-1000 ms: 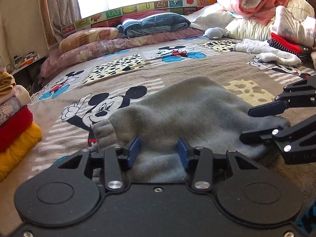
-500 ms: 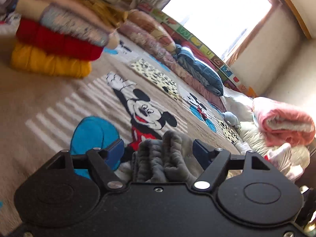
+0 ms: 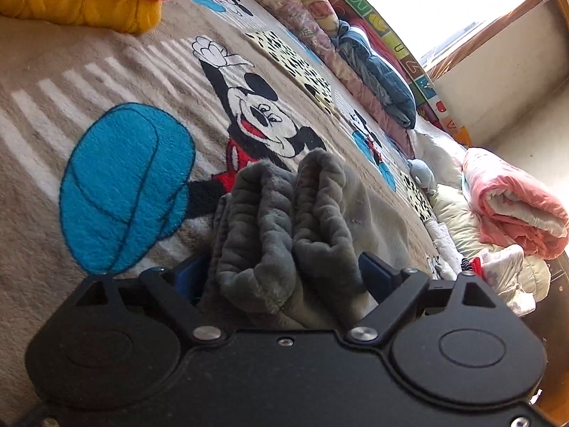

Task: Fold clothes
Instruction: 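Grasp the folded sweatpants with the left gripper while the right gripper grasps the other end, then carry the folded sweatpants with both grippers toward the clothes stack on the floor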

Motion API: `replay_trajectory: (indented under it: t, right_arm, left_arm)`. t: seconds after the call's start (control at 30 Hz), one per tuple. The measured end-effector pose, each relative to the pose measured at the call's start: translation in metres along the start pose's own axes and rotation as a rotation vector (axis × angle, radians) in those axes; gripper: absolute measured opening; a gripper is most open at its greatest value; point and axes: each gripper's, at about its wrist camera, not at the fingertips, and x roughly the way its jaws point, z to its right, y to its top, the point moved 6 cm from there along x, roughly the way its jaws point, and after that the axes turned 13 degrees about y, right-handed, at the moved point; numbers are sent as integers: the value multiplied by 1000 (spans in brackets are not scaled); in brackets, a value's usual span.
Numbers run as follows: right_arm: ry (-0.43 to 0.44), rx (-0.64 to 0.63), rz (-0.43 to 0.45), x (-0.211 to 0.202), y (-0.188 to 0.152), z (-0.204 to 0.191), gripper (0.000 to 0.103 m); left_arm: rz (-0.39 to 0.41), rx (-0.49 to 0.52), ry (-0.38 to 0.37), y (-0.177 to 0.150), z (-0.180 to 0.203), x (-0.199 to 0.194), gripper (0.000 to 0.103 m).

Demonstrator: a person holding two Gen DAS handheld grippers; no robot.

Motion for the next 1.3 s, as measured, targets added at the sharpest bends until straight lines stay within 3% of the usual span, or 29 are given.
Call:
replay_trajectory:
  t: [0.1,0.13,0.2,0.23,0.27,0.43,0.57,0.63,0.7,0.77,0.83,0.93,1.07,1.2,1.3]
  right_arm:
    - [1,-10,-14,7,0,-3,78]
    - [2,-13,-18,10,1,-4,78]
    - [3,-20,-27,15,1,-6,79]
    - [3,-23,-32,17,1,-7,75]
    - [12,-24,-35,18,-1,-9,52]
    - [87,4,-18,8,-6,-27,42]
    - [143,12,-16,-9,-8,-55,39]
    - [142,13,-24,-15,-12,-60,44]
    - [128,35,-21,-17,-17,-51,77]
    - [115,57,-17,-20,-23,-42,78]
    - [101,80,-13,-22,-29,-33,79]
    - [81,113,-8,-25,-37,-19,80]
    - [71,65,-53,-13,-49,-27,79]
    - [78,55,-56,-9,-53,-35,62]
    - [110,60,-42,-13,-50,-41,55]
  left_arm:
    - [15,-16,20,1,1,5,88]
    - [21,-13,30,1,1,5,78]
    - [34,-13,37,0,1,5,72]
    - [41,-16,34,0,0,4,66]
    - [49,-16,34,0,-1,2,64]
    - [87,-42,-15,2,-3,-24,46]
    - [88,-115,-74,5,-14,-54,45]
    - [38,-136,-59,-2,-28,-55,52]
    - [6,-155,-49,-8,-38,-51,64]
    - [-25,-173,-40,-12,-49,-47,66]
    - [1,-157,-35,-10,-49,-55,78]
    - [-9,-183,-51,-10,-51,-53,80]
    - [-6,-153,-61,-15,-33,-40,77]
    - [43,-126,-33,-21,-23,-32,58]
    - [62,-151,-82,-17,-25,-40,49]
